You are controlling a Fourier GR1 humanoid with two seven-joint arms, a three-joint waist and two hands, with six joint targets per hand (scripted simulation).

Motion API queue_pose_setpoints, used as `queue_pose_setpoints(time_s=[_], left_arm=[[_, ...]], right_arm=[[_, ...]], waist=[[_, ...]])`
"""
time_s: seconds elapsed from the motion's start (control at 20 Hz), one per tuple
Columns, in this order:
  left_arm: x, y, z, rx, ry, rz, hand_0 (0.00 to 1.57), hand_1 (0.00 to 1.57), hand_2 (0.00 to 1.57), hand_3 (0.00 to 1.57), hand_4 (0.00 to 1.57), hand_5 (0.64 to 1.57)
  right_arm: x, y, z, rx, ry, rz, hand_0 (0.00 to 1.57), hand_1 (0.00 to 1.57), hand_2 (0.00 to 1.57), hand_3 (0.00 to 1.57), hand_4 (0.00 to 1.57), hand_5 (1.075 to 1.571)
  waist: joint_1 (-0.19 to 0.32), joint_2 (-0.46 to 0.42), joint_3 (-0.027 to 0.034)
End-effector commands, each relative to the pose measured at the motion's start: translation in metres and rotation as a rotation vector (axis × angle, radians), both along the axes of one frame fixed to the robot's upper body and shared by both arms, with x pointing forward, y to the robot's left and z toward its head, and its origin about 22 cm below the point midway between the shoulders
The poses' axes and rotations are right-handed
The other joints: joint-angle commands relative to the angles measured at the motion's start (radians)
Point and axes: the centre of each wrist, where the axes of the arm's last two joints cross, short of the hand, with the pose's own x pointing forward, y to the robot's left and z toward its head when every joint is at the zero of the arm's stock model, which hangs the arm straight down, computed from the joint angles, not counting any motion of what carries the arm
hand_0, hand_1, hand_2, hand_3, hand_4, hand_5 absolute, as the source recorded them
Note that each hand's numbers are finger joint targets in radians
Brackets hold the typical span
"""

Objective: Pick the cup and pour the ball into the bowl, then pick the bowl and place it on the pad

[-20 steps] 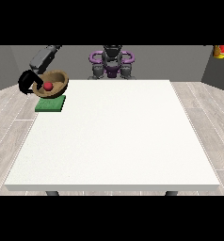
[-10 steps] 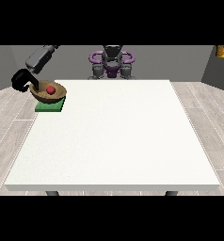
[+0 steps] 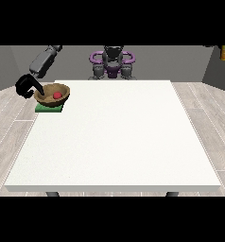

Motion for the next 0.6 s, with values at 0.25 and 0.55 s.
queue_pose_setpoints(time_s=[0.25,0.55], left_arm=[[0.006,-0.015,0.008,0.009,0.036,-0.028,0.00,0.00,0.00,0.00,1.21,1.569],[0.007,-0.019,-0.055,-0.009,0.181,0.006,0.00,0.00,0.00,0.00,1.19,1.569]], right_arm=[[0.001,0.002,-0.011,-0.077,0.120,0.094,0.00,0.00,0.00,0.00,0.00,1.407],[0.010,-0.006,0.036,-0.104,0.233,0.156,0.00,0.00,0.00,0.00,0.20,1.375]], waist=[[0.029,-0.036,0.0010],[-0.020,-0.218,-0.0024]])
